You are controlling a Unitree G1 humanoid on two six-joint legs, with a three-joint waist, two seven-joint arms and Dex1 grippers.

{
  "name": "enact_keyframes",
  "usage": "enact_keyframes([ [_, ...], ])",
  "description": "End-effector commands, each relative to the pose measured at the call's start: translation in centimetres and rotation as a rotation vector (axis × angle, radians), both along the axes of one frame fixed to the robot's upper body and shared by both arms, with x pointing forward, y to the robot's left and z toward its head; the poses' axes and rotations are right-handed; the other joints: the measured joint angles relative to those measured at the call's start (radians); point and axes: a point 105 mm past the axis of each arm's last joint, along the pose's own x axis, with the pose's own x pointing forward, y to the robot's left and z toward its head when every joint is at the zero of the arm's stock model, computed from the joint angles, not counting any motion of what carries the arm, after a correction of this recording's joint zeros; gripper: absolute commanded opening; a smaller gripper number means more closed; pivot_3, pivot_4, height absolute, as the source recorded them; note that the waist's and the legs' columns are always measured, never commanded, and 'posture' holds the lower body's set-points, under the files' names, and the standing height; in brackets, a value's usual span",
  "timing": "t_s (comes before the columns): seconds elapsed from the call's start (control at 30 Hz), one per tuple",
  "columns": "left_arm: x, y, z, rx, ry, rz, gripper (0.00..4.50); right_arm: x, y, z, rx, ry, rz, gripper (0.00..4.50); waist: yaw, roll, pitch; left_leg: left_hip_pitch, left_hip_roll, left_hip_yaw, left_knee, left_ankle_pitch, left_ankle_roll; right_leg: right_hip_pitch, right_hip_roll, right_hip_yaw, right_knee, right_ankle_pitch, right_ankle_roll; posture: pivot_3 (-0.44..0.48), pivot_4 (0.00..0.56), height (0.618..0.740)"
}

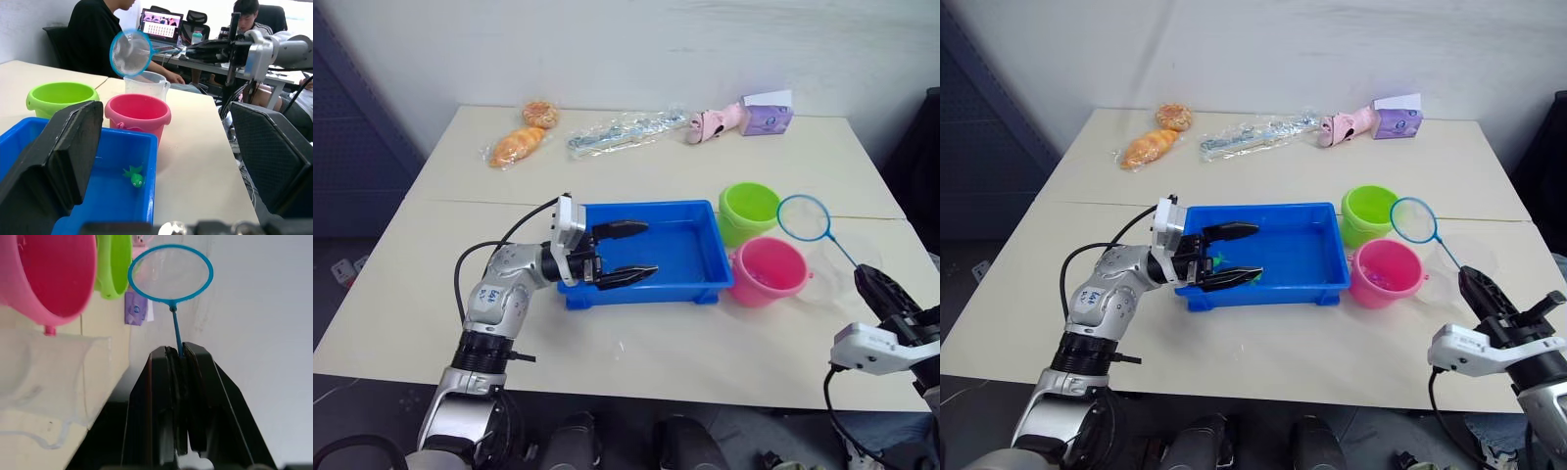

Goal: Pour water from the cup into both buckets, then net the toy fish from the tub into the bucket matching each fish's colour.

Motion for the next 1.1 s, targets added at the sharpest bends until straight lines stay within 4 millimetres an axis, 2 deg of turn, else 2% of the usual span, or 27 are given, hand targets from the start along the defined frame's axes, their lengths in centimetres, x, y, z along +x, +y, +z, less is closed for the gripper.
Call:
enact_keyframes([
  [0.03,-0.3,1.6,0.9,0.001,-0.043,0.022,4.43,0.4,2.7,1.6,0.268,0.042,0.191,0.0,-0.004,0.0,0.0,0.0,0.0,-0.001,0.0,0.0,0.0,0.0,0.0,0.0,0.0,0.0,0.0,0.0,0.15,0.74],
  [0.13,-0.1,4.3,1.2,0.019,-0.057,0.084,4.43,1.9,5.3,3.0,0.454,0.139,0.357,0.0,-0.025,-0.001,0.001,0.001,0.001,-0.001,-0.002,0.0,0.0,0.0,0.0,-0.001,0.0,0.0,0.0,0.0,0.15,0.74],
  [0.23,0.1,7.4,1.0,0.068,-0.07,0.171,4.43,3.9,7.2,3.4,0.502,0.28,0.424,0.0,-0.017,-0.001,0.001,0.002,0.001,-0.003,-0.005,0.001,0.0,-0.001,0.0,-0.002,0.001,0.0,0.0,0.0,0.15,0.74],
  [0.33,0.1,9.9,0.4,0.122,-0.064,0.237,4.43,5.3,8.8,3.2,0.452,0.386,0.462,0.0,-0.017,-0.001,0.002,0.0,0.001,-0.003,-0.005,0.001,0.001,-0.002,-0.001,-0.002,0.0,0.0,0.0,0.0,0.15,0.74],
  [0.47,-0.2,12.4,-0.1,0.165,-0.047,0.31,4.43,6.7,10.5,1.6,0.392,0.549,0.476,0.0,-0.012,-0.002,0.002,-0.001,0.0,-0.004,-0.005,-0.001,0.003,-0.002,-0.003,-0.003,-0.002,0.0,-0.001,0.0,0.15,0.74],
  [0.57,-0.7,14.0,-0.7,0.217,-0.035,0.342,4.43,8.2,11.2,1.2,0.389,0.569,0.462,0.0,-0.016,-0.002,0.002,-0.003,-0.001,-0.005,-0.005,-0.002,0.005,-0.002,-0.004,-0.004,-0.004,0.0,-0.001,0.0,0.15,0.74],
  [0.63,-1.0,14.7,-1.1,0.251,-0.028,0.345,4.43,9.4,10.7,1.1,0.35,0.559,0.439,0.0,-0.018,-0.002,0.002,-0.003,-0.001,-0.004,-0.005,-0.002,0.005,-0.003,-0.004,-0.004,-0.004,0.0,-0.001,0.0,0.15,0.74],
  [0.83,-2.2,14.5,-1.3,0.289,-0.022,0.298,4.43,9.8,9.3,-0.4,0.024,0.658,0.44,0.0,-0.018,-0.002,0.002,-0.004,-0.002,-0.004,-0.006,-0.003,0.005,-0.003,-0.005,-0.005,-0.005,0.0,-0.001,0.0,0.15,0.74],
  [1.0,-2.4,12.5,-1.6,0.273,-0.012,0.248,4.43,11.1,9.1,0.2,-0.168,0.709,0.447,0.0,-0.026,-0.002,0.003,-0.003,-0.001,-0.003,-0.006,-0.003,0.006,-0.003,-0.005,-0.004,-0.005,0.0,-0.001,0.0,0.15,0.74],
  [1.1,-2.4,11.3,-1.9,0.269,-0.002,0.217,4.43,11.6,9.9,0.9,-0.304,0.711,0.456,0.0,-0.026,-0.001,0.003,-0.003,-0.001,-0.002,-0.006,-0.002,0.004,-0.004,-0.004,-0.004,-0.003,0.0,-0.001,0.0,0.15,0.74],
])
